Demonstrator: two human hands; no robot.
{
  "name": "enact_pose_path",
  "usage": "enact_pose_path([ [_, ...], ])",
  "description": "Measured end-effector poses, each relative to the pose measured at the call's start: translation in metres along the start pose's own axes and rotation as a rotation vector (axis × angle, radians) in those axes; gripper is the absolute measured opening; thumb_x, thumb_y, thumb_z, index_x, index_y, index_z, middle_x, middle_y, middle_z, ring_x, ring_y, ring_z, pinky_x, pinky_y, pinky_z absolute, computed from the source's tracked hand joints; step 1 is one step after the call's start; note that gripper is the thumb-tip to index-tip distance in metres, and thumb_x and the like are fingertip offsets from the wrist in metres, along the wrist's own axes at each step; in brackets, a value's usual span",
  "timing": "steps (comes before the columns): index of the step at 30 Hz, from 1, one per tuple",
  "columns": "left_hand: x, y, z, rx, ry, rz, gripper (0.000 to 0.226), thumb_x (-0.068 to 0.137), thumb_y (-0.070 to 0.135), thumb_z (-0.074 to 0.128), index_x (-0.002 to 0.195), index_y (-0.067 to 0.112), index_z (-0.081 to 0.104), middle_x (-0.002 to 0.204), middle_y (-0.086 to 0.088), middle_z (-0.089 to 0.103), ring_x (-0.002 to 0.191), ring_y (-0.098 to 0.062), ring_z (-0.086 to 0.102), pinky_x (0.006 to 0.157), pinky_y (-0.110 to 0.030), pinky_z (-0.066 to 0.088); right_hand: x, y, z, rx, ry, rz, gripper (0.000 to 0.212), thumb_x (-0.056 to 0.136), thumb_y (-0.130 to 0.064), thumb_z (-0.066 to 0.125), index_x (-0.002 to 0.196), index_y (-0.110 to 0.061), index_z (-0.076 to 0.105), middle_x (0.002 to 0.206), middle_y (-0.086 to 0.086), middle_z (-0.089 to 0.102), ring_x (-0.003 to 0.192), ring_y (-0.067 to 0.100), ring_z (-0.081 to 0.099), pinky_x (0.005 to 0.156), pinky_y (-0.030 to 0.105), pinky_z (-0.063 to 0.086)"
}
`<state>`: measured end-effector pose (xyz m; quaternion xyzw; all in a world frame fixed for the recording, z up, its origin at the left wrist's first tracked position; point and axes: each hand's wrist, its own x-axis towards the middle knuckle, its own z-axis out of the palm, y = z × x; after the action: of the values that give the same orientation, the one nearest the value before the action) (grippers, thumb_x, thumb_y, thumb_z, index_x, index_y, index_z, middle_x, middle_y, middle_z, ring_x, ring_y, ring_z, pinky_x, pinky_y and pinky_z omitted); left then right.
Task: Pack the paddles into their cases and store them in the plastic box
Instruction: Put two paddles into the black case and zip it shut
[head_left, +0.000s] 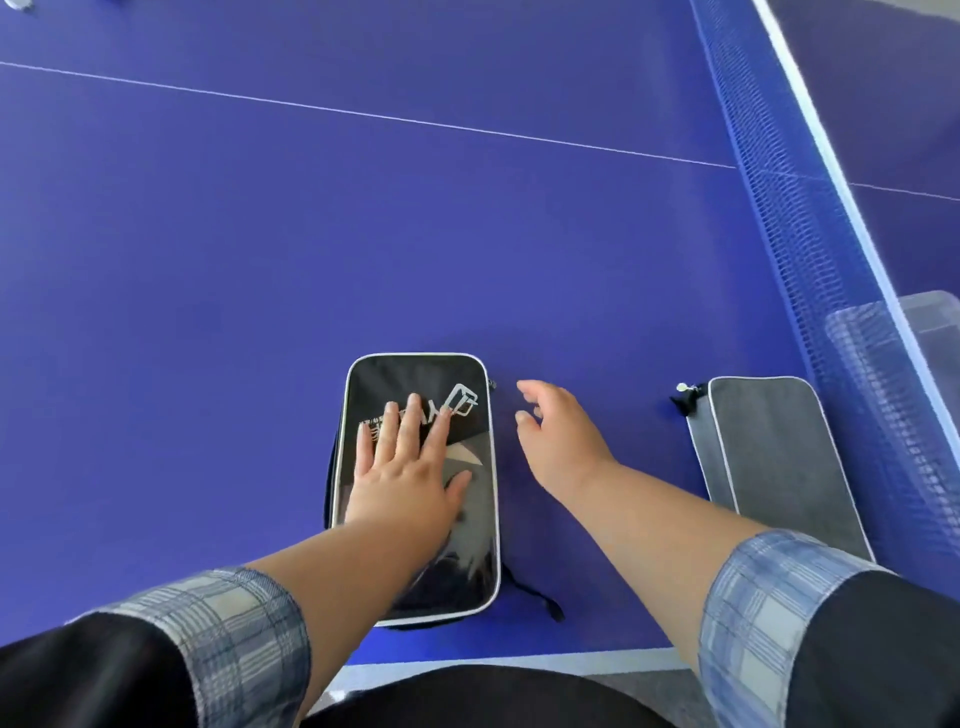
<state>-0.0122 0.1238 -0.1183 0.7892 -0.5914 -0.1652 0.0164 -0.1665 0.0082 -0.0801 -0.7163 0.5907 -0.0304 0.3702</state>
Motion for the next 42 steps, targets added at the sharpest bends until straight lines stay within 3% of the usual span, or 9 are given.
enact_pose_path([
  [5, -0.004, -0.003, 0.007, 0.057, 0.024, -0.008, 0.075, 0.089, 0.062, 0.027, 0.156, 0.031, 0.011, 0.165, -0.003, 0.011, 0.152, -0.026, 0.003, 0.121, -0.05, 0.001, 0.051, -0.002, -0.004, -0.138, -0.193, -0.163, 0.039, 0.098, -0.022, 0.052, 0.137, -0.026, 0.056, 0.133, -0.003, 0.055, 0.118, 0.018, 0.056, 0.096, 0.037, 0.049],
  [8, -0.004, 0.0, 0.006, 0.065, 0.025, -0.015, 0.072, 0.089, 0.06, 0.032, 0.154, 0.035, 0.017, 0.163, -0.006, 0.017, 0.151, -0.028, 0.011, 0.12, -0.052, 0.006, 0.072, -0.006, -0.005, -0.281, -0.267, -0.266, 0.016, 0.096, -0.023, 0.052, 0.105, -0.019, 0.064, 0.105, -0.003, 0.061, 0.093, 0.023, 0.061, 0.076, 0.04, 0.054],
  [10, -0.004, -0.001, 0.005, 0.076, 0.021, -0.005, 0.071, 0.089, 0.06, 0.034, 0.154, 0.037, 0.017, 0.163, -0.007, 0.019, 0.15, -0.03, 0.014, 0.12, -0.052, 0.007, 0.083, -0.007, -0.008, -0.375, -0.297, -0.309, 0.016, 0.098, -0.025, 0.049, 0.09, -0.016, 0.06, 0.094, -0.001, 0.057, 0.082, 0.025, 0.058, 0.066, 0.04, 0.051],
  [14, -0.005, -0.002, 0.005, 0.086, 0.004, 0.01, 0.071, 0.091, 0.059, 0.035, 0.155, 0.036, 0.015, 0.163, -0.009, 0.019, 0.15, -0.032, 0.015, 0.119, -0.056, 0.012, 0.091, -0.005, -0.015, -0.477, -0.317, -0.427, 0.025, 0.103, -0.03, 0.041, 0.085, -0.015, 0.053, 0.089, 0.0, 0.052, 0.074, 0.025, 0.054, 0.063, 0.042, 0.047],
  [19, -0.005, -0.001, 0.001, 0.088, -0.008, 0.03, 0.069, 0.09, 0.055, 0.039, 0.154, 0.031, 0.027, 0.161, -0.011, 0.024, 0.149, -0.034, 0.019, 0.118, -0.058, 0.015, 0.118, -0.025, -0.028, -0.734, -0.339, -0.608, 0.015, 0.091, -0.006, 0.042, 0.086, -0.02, 0.043, 0.086, -0.002, 0.048, 0.069, 0.025, 0.048, 0.049, 0.035, 0.029],
  [23, -0.006, -0.002, -0.001, 0.059, 0.002, 0.047, 0.067, 0.091, 0.053, 0.04, 0.153, 0.028, 0.03, 0.16, -0.013, 0.026, 0.148, -0.034, 0.021, 0.118, -0.059, 0.017, 0.143, -0.062, -0.021, -0.859, -0.311, -0.793, 0.018, 0.094, -0.004, 0.048, 0.09, -0.021, 0.045, 0.09, -0.003, 0.046, 0.075, 0.024, 0.047, 0.05, 0.035, 0.029],
  [32, -0.006, -0.005, -0.001, -0.016, 0.03, 0.064, 0.069, 0.091, 0.053, 0.041, 0.154, 0.028, 0.029, 0.161, -0.014, 0.023, 0.149, -0.034, 0.019, 0.119, -0.058, 0.014, 0.154, -0.144, 0.041, -0.925, -0.364, -1.085, 0.011, 0.104, -0.023, 0.048, 0.095, -0.02, 0.053, 0.087, -0.004, 0.046, 0.078, 0.023, 0.05, 0.056, 0.037, 0.034],
  [39, -0.005, -0.007, 0.0, -0.049, 0.05, 0.073, 0.07, 0.09, 0.054, 0.043, 0.154, 0.029, 0.028, 0.161, -0.014, 0.023, 0.148, -0.034, 0.02, 0.119, -0.055, 0.006, 0.154, -0.173, 0.07, -1.041, -0.483, -1.174, 0.016, 0.098, -0.009, 0.051, 0.097, -0.024, 0.058, 0.09, -0.005, 0.055, 0.085, 0.022, 0.055, 0.063, 0.042, 0.053],
  [42, -0.005, -0.009, 0.001, -0.062, 0.055, 0.075, 0.07, 0.091, 0.054, 0.039, 0.155, 0.03, 0.025, 0.162, -0.014, 0.019, 0.149, -0.034, 0.016, 0.119, -0.055, 0.001, 0.154, -0.176, 0.074, -1.078, -0.453, -1.251, 0.018, 0.097, -0.009, 0.054, 0.093, -0.026, 0.056, 0.084, -0.008, 0.05, 0.082, 0.018, 0.049, 0.054, 0.034, 0.044],
])
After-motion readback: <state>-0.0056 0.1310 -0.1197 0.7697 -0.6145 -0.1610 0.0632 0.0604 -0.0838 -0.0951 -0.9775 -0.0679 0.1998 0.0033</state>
